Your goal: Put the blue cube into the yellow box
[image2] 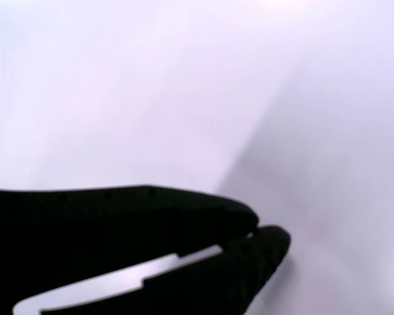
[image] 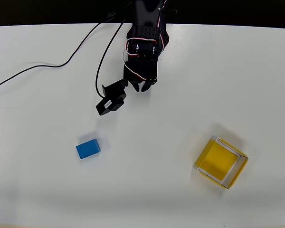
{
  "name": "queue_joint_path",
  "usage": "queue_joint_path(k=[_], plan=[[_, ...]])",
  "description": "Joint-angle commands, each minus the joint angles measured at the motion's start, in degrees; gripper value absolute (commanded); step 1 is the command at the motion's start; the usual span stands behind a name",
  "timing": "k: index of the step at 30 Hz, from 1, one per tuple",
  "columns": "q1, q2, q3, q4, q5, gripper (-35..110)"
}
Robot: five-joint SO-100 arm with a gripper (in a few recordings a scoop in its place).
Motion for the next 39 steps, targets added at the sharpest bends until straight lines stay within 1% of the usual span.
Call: queue_joint_path(k=[1, 3, 7, 13, 16, 20, 24, 26, 28, 33, 39], plan=[[3.69, -4.75, -3.34, -12.39, -2.55, 6], [5.1, -12.13, -9.14, -18.02, -1.85, 10], [8.79, -26.1, -21.27, -25.75, -0.62, 19], [16.26, -46.05, -38.67, -30.59, 1.32, 32], [20.39, -54.4, -44.65, -34.8, 0.26, 39], [25.14, -64.69, -49.92, -43.77, -3.16, 43], [28.65, -73.83, -55.2, -50.19, -6.24, 48], [29.62, -78.4, -57.57, -54.84, -4.75, 48], [30.32, -82.62, -60.64, -57.3, -2.64, 49], [30.76, -90.62, -67.15, -60.56, 2.29, 50], [30.41, -97.82, -72.86, -63.11, 10.9, 50]])
